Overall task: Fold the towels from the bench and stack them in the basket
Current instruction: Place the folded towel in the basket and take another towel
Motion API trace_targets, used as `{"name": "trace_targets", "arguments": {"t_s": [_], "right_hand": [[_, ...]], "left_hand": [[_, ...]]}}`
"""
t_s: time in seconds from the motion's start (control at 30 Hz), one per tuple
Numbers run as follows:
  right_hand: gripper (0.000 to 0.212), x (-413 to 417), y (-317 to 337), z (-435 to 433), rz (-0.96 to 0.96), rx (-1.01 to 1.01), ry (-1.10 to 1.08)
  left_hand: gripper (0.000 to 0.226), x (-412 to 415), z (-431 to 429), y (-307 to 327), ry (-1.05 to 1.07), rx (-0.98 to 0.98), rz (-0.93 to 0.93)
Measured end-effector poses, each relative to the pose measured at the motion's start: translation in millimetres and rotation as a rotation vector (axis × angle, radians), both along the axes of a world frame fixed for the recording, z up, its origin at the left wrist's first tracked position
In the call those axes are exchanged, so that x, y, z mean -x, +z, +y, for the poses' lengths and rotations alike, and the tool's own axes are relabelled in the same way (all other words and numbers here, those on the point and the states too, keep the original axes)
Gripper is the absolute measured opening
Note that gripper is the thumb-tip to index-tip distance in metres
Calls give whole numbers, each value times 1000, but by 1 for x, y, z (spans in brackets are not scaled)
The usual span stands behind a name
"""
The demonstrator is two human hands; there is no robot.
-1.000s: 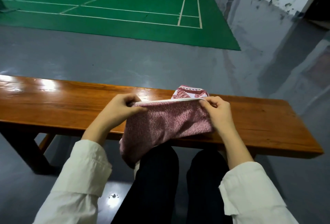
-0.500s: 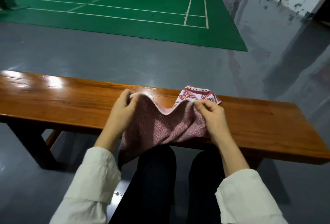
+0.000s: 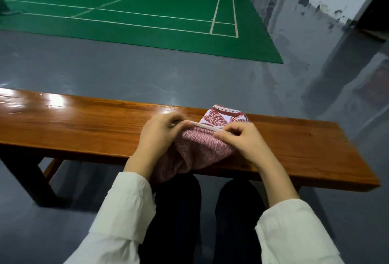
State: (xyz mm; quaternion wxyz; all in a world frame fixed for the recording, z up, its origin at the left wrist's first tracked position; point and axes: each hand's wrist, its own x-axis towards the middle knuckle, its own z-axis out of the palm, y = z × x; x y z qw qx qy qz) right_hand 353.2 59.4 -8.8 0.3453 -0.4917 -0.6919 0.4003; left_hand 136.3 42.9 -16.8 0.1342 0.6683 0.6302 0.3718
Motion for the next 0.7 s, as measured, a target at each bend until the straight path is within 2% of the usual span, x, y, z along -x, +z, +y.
{"name": "trace_targets", "arguments": {"t_s": [0.13, 0.2, 0.3, 0.37, 0.47, 0.57, 0.7], "right_hand": [[11, -11, 4, 2, -9, -26, -49], [19, -7, 9, -1, 59, -58, -45], [25, 7, 15, -5, 128, -88, 23], [25, 11, 15, -7, 101, -90, 47], [19, 2, 12, -8, 41, -44, 64], [15, -16, 10, -9, 24, -1, 3], [16, -24, 9, -9, -8, -27, -8]], "left_hand": [[16, 10, 1, 4, 115, 8, 83], [8, 2, 0, 9, -4, -24, -26], [22, -34, -7, 23, -265, 82, -285], [29, -51, -6, 21, -353, 112, -257], [20, -46, -3, 16, -286, 103, -176], [22, -23, -4, 13, -214, 20, -36], [25, 16, -5, 6, 33, -27, 58]]}}
